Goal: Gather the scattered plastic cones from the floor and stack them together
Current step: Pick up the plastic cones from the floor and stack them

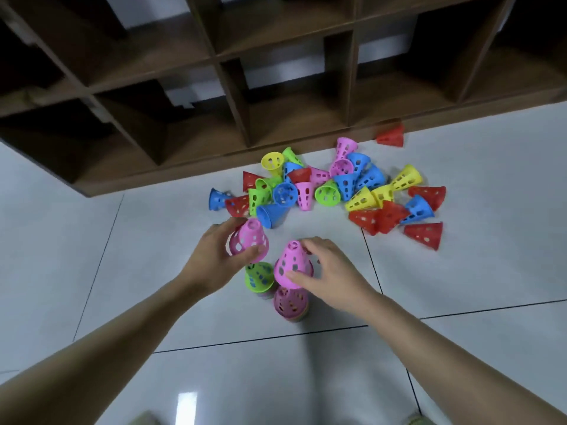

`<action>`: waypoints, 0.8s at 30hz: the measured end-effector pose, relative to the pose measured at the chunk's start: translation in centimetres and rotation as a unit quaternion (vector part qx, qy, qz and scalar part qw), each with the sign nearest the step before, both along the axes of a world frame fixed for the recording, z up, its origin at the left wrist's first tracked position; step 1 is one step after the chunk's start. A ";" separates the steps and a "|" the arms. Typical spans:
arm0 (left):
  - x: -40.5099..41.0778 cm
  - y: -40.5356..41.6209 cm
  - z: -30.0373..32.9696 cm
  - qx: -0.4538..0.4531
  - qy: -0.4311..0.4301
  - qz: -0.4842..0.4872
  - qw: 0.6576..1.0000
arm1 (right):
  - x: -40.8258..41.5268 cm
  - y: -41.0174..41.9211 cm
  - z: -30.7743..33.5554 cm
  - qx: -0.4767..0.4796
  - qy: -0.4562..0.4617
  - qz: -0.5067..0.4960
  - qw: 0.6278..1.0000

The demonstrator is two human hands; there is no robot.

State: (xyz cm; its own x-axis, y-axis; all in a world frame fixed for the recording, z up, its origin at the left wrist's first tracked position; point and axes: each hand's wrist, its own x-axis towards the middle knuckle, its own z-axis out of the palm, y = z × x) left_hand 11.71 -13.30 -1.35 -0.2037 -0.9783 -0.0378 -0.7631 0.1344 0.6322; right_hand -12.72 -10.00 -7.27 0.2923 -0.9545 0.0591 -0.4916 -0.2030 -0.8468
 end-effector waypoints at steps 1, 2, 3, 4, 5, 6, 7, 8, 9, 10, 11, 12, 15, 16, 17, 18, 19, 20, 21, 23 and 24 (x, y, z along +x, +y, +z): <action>0.3 0.3 -0.3 0.015 0.008 0.010 1.000 | 0.7 0.4 -0.5 0.001 0.011 0.013 1.000; 0.6 0.6 -0.6 0.028 0.015 0.017 0.999 | 1.1 0.7 -1.0 0.011 0.022 0.026 0.999; 0.7 0.8 -1.0 0.040 0.022 0.022 0.999 | 1.3 0.9 -1.4 0.029 0.033 0.039 0.998; 0.8 1.0 -1.3 0.050 0.027 0.028 0.998 | 1.3 1.1 -1.8 0.051 0.041 0.048 0.997; 0.9 1.1 -1.7 0.057 0.032 0.035 0.997 | 1.0 1.1 -2.2 0.068 0.044 0.052 0.995; 1.0 1.2 -2.1 0.063 0.034 0.042 0.997 | 0.7 1.0 -2.5 0.079 0.042 0.048 0.995; 1.1 1.2 -2.4 0.073 0.034 0.047 0.996 | 0.3 0.8 -2.9 0.089 0.037 0.036 0.995; 1.2 1.2 -2.8 0.086 0.031 0.050 0.995 | -0.1 0.6 -3.2 0.099 0.028 0.019 0.995; 1.4 1.1 -3.1 0.101 0.027 0.051 0.993 | -0.7 0.3 -3.4 0.109 0.017 -0.002 0.994; 1.6 1.0 -3.4 0.116 0.021 0.049 0.992 | -1.3 0.0 -3.8 0.120 0.010 -0.024 0.992; 1.8 0.9 -3.7 0.127 0.016 0.046 0.991 | -2.1 -0.2 -4.1 0.123 0.007 -0.046 0.991; 2.1 0.7 -4.1 0.132 0.013 0.045 0.990 | -3.0 -0.5 -4.4 0.120 0.012 -0.066 0.991; 2.6 -0.1 -4.7 0.128 0.003 0.037 0.991 | -5.8 -1.1 -5.1 0.099 0.032 -0.126 0.987; 2.6 -0.5 -4.7 0.128 0.000 0.031 0.991 | -6.8 -1.4 -5.3 0.094 0.035 -0.151 0.983; 2.6 -1.0 -4.8 0.126 0.000 0.022 0.992 | -7.8 -1.7 -5.4 0.089 0.037 -0.176 0.980; 2.3 -1.5 -4.7 0.124 0.003 0.012 0.992 | -8.7 -2.0 -5.4 0.084 0.041 -0.198 0.976; 1.9 -2.2 -4.7 0.125 0.006 0.003 0.992 | -9.5 -2.4 -5.4 0.081 0.046 -0.217 0.972; 1.3 -2.9 -4.7 0.125 0.009 -0.004 0.992 | -10.4 -2.7 -5.5 0.079 0.053 -0.234 0.968; 0.5 -3.7 -4.8 0.124 0.013 -0.010 0.992 | -11.2 -3.0 -5.7 0.077 0.058 -0.251 0.963; -1.7 -5.1 -5.1 0.122 0.014 -0.029 0.992 | -12.9 -3.4 -6.1 0.072 0.071 -0.275 0.956; -3.0 -5.8 -5.4 0.122 0.007 -0.048 0.991 | -13.7 -3.5 -6.3 0.067 0.082 -0.279 0.954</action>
